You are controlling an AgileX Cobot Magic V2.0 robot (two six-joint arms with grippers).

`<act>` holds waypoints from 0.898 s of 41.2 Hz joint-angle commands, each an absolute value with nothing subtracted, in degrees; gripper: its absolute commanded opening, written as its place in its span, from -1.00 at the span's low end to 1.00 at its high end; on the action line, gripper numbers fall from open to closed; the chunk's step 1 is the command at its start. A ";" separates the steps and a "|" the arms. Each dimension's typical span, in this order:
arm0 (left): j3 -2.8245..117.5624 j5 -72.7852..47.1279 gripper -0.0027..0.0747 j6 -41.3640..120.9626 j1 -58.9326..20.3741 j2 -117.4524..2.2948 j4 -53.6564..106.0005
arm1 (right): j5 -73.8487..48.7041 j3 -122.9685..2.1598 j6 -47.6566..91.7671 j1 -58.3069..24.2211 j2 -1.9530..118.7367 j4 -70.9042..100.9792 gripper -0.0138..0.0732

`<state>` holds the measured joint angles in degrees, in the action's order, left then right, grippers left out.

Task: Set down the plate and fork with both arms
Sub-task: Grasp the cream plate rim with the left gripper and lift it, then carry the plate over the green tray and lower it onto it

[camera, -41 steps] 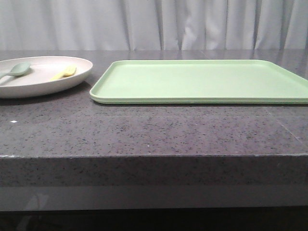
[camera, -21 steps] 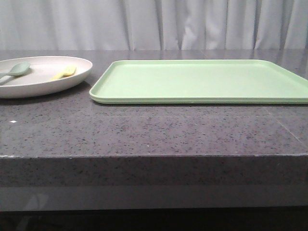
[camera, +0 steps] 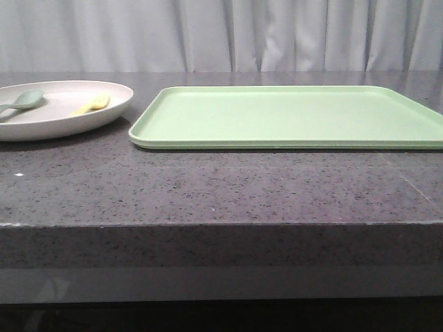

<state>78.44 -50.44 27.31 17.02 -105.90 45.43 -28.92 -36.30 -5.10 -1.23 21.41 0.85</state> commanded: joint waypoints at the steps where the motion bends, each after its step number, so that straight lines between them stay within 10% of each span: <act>1: 80.44 -50.32 -0.53 27.81 17.18 -103.22 48.43 | -24.59 -38.18 -4.56 -0.89 22.29 0.45 0.28; 17: 80.48 -49.46 -0.99 27.81 17.18 -103.22 48.72 | -24.59 -38.18 -4.56 -0.89 22.29 0.45 0.28; 37: 94.16 -55.77 -0.98 20.83 13.60 -103.22 49.42 | -24.59 -38.18 -4.56 -0.89 22.29 0.45 0.28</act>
<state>89.80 -55.56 23.77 15.77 -106.24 45.11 -28.92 -36.30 -5.10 -1.23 21.41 0.85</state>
